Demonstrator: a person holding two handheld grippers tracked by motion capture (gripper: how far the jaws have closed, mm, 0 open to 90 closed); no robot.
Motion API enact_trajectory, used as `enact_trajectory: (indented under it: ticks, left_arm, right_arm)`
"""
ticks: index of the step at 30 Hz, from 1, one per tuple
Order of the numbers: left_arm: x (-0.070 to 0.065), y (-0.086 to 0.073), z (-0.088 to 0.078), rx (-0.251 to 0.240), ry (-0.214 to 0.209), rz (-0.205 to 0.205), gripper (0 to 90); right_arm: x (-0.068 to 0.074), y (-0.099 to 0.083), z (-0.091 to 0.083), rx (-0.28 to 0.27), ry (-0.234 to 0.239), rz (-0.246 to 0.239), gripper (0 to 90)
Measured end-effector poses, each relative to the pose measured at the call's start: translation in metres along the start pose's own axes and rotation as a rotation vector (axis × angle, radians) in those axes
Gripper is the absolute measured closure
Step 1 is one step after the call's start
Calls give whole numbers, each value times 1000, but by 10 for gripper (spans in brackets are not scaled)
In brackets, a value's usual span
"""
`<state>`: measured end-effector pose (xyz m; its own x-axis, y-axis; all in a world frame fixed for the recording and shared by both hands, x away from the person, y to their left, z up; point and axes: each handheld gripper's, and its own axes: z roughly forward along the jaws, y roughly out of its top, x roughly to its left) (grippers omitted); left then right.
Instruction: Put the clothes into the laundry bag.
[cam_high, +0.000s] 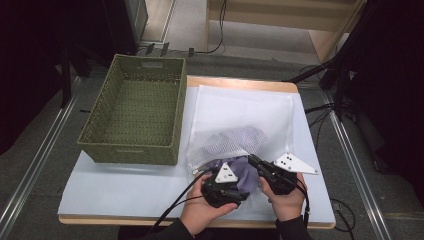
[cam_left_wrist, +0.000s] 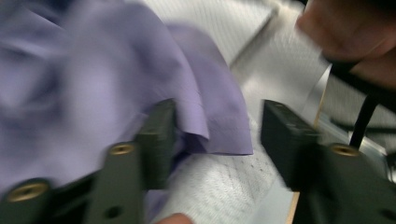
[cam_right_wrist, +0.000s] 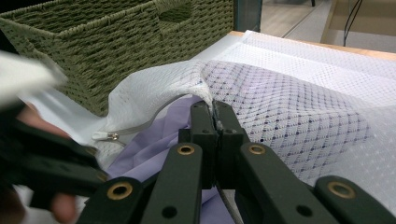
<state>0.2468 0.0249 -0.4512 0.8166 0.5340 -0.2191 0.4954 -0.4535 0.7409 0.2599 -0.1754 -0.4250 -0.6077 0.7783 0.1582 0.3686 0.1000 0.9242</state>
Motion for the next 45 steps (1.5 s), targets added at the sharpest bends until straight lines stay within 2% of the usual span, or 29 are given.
enact_trajectory:
  ticks: [2,4,5,6,7,8,9,11,13,16,19,21,22,23,24,25,27,28,29,31,32,33,34,37,38,42,44,45]
  left_arm:
    - [-2,0,15,45,11,2,388]
    - [-3,0,23,56,41,-5,383]
    - [-3,1,26,63,77,-1,508]
    - [-2,2,29,63,86,-7,569]
    - [0,3,30,83,86,2,569]
    - [2,4,33,85,96,-4,695]
    - [5,5,33,94,94,-3,695]
    - [11,9,32,82,95,-18,815]
    - [13,12,31,75,96,-28,837]
    - [18,17,28,12,105,-66,852]
    - [25,23,28,-30,143,-90,861]
    - [28,25,30,-53,190,-86,858]
    - [32,26,35,-43,229,-83,853]
    - [32,26,35,-43,229,-83,847]
    - [36,25,40,-33,252,-84,847]
    - [37,24,42,-24,256,-82,829]
    - [40,22,44,-8,235,-85,794]
    - [40,22,42,-17,215,-76,739]
    - [40,22,40,-26,204,-76,739]
    - [39,22,33,-49,162,-77,678]
    - [38,22,28,-53,154,-75,615]
    - [38,23,24,-65,143,-71,615]
    - [38,23,18,-73,133,-70,576]
    - [38,22,3,-92,123,-64,585]
    - [39,21,-1,-85,124,-57,597]
    - [41,18,1,-39,94,-56,611]
    - [39,17,5,-34,52,-67,600]
    - [33,19,10,-32,41,-62,571]
  right_arm:
    - [0,0,0,0,1,1,899]
    - [-1,0,0,-2,4,-1,899]
    - [-1,-1,-1,-2,5,1,899]
    - [-1,-1,-1,-2,5,2,899]
    - [-1,-1,-1,-2,5,2,899]
    - [-1,0,-1,-5,4,1,899]
    - [-1,0,-1,-5,4,1,899]
    - [-1,0,-2,-7,3,-3,899]
    - [0,1,-2,-8,3,0,899]
    - [-1,1,-2,-8,3,-1,899]
    - [0,2,-2,-9,3,1,899]
    - [0,2,-3,-11,6,-2,899]
    - [0,2,-3,-10,4,1,899]
    - [0,2,-3,-10,4,1,899]
    - [-1,2,-3,-10,5,0,899]
    - [-1,2,-3,-11,6,-3,899]
    - [-1,2,-3,-11,6,-1,899]
    - [-3,1,-4,-12,3,1,899]
    - [-3,1,-4,-12,3,1,899]
    - [-4,1,-4,-12,3,5,899]
    - [-5,1,-4,-12,1,6,899]
    - [-5,1,-4,-12,1,6,899]
    - [-4,1,-4,-12,1,6,899]
    - [-4,1,-4,-11,1,6,899]
    - [-4,1,-4,-11,0,6,899]
    - [-3,1,-2,-10,0,3,899]
    - [-2,1,-2,-10,1,2,899]
    - [-2,1,-2,-6,1,1,899]
